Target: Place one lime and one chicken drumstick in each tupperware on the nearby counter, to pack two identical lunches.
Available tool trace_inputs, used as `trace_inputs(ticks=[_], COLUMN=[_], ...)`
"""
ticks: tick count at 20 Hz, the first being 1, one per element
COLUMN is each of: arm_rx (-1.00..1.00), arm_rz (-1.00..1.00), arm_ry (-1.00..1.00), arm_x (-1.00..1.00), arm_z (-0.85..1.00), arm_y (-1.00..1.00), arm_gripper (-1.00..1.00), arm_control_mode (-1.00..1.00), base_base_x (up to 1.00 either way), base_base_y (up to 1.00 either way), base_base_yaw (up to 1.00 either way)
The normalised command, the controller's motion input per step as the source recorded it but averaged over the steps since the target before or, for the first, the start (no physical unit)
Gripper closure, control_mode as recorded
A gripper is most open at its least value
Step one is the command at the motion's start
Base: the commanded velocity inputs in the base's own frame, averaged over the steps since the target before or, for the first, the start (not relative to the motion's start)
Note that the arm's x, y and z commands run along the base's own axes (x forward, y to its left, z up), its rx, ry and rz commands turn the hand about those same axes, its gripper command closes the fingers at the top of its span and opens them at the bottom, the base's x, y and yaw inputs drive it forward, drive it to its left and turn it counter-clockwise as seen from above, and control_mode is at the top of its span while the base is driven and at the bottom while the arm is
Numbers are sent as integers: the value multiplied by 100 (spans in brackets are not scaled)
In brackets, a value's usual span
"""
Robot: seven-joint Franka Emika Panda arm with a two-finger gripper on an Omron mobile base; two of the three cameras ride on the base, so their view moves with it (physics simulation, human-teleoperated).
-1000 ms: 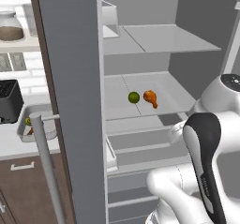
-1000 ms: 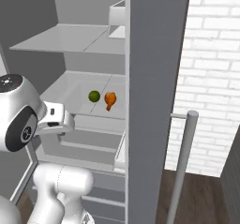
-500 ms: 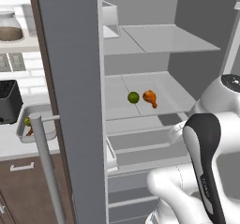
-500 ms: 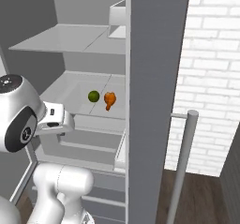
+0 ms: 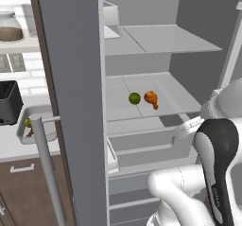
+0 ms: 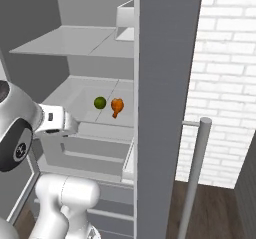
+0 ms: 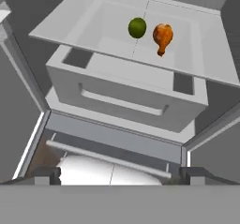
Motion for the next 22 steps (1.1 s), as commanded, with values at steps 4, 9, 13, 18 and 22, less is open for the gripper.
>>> trace_inputs(ticks=[4, 9, 13, 18, 22], arm_rx=[2, -3, 9, 14, 4], arm_rz=[-8, -23, -20, -1, 0], arm_ry=[-32, 5, 9, 10, 12], arm_x=[36, 100, 100, 100, 79], arm_z=[77, 12, -41, -86, -45], arm_y=[-24, 0, 0, 0, 2], arm_gripper=[-100, -100, -100, -100, -100], arm_control_mode=[-100, -100, -100, -100, -100], base_base_x=[0, 0, 0, 0, 0], base_base_y=[0, 0, 0, 0, 0], base_base_yaw=[0, 0, 0, 0, 0])
